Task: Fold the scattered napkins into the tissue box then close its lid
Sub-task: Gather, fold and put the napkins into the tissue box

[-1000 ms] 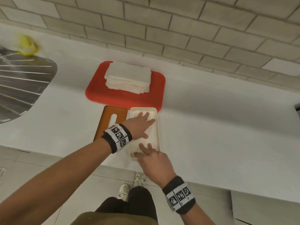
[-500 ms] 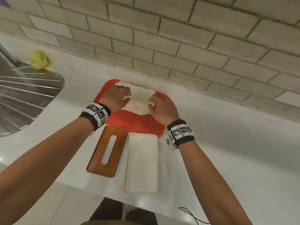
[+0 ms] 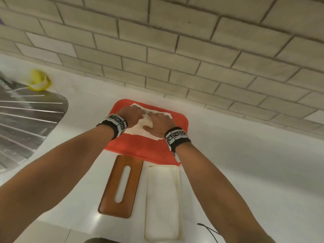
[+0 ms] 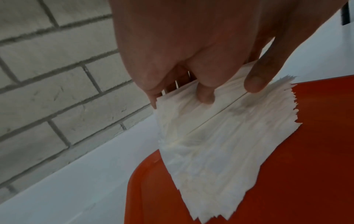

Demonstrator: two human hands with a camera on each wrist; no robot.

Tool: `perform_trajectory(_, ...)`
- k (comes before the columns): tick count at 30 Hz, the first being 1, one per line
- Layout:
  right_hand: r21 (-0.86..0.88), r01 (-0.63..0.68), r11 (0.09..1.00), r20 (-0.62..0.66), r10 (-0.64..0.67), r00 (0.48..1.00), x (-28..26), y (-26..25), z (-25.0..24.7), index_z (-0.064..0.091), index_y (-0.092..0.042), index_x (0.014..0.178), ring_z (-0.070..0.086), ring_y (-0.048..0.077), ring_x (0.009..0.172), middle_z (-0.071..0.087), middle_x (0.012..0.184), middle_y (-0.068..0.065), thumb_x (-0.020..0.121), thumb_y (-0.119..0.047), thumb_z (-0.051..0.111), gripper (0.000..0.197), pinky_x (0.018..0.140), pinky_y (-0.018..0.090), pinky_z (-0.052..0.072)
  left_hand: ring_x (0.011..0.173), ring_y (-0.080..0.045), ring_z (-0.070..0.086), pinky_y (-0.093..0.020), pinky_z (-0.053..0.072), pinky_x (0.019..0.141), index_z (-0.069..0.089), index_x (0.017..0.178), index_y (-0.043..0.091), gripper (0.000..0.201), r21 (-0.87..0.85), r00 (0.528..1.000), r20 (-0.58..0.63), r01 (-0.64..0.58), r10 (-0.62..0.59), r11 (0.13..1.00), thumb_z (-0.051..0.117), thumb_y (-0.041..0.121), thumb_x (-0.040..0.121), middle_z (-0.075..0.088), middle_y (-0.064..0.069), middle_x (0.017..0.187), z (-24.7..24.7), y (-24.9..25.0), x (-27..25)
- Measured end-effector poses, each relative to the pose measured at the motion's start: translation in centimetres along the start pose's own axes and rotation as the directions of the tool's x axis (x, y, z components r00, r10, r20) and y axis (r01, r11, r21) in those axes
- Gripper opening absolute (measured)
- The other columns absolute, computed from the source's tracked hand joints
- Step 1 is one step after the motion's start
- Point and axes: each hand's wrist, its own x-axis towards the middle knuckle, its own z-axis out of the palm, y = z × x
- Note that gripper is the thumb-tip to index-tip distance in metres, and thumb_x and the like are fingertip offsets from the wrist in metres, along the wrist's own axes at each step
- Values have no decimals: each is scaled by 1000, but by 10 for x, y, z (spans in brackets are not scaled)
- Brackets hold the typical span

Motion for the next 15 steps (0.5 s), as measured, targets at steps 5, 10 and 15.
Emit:
perform_trajectory(5,-185,-59,981,-185,24,982,9,-9,1,47,-18,155,74,42,106,70,128,14,110,-22,52,45,81,51,62,117,-28,70,-45,53,92,64,136,26,34,74,987,-159,-26,38,997,51,14,107,72,1,132,-7,-2,3)
perform_trajectory(10,-85,-115,990,-302,85,950,-2,-2,-38,50,-17,146,73,43,98,71,121,11,111,-19,50,35,77,53,58,114,-36,68,-51,48,105,65,134,18,41,-111,883,-468,-19,-36,994,56,47,107,75,-8,123,-36,-9,-13)
perform_trajectory(15,374,-124,919,-370,270,889,-55,4,-103,56,-21,139,70,32,106,74,120,4,110,-37,55,33,86,48,60,150,-24,38,-38,32,123,31,162,18,104,-704,750,-512,-85,-419,705,84,62,83,42,-5,161,-78,-2,-67)
